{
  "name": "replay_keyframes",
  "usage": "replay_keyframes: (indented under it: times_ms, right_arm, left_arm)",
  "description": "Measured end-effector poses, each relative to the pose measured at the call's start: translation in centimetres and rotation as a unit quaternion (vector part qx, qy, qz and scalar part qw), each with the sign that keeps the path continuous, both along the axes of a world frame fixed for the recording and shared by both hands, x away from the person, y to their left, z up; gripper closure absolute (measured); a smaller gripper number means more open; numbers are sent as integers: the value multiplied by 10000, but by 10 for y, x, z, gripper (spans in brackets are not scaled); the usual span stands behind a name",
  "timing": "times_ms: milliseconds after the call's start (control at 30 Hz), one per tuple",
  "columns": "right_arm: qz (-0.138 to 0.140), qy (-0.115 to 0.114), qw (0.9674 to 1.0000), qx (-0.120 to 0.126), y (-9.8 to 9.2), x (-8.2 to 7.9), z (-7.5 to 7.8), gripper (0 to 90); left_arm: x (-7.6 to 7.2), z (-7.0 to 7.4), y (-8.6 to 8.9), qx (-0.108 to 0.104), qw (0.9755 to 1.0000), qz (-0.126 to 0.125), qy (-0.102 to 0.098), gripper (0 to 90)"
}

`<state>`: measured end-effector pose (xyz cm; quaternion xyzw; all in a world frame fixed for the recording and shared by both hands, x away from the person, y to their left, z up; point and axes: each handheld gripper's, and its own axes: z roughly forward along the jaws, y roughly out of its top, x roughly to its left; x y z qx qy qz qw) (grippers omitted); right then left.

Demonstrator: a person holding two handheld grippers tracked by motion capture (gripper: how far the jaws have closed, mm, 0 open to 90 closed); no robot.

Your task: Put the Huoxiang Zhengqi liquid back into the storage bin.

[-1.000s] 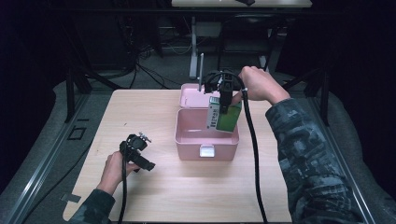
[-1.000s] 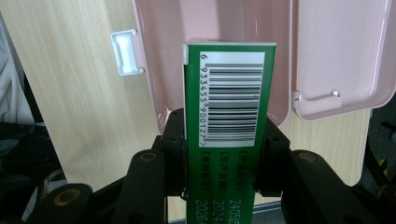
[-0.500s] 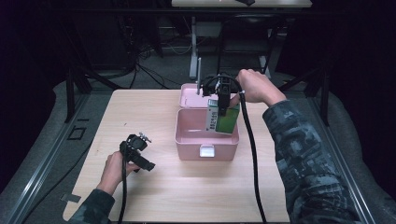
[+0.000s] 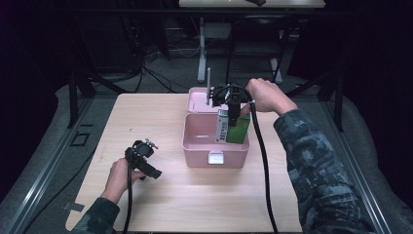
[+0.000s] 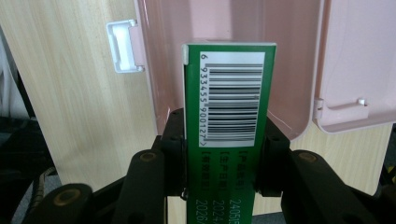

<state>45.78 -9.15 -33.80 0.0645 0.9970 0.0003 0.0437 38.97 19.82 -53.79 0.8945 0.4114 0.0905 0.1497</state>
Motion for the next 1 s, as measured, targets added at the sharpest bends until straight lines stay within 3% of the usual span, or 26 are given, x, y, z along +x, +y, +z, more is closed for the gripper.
replay_keyframes:
  times_ms: [1000]
  right_arm:
    - [187, 237, 9995, -91, -1, 0, -38, 627]
  left_arm:
    - [0, -1, 0, 41, 10000, -51, 44, 0]
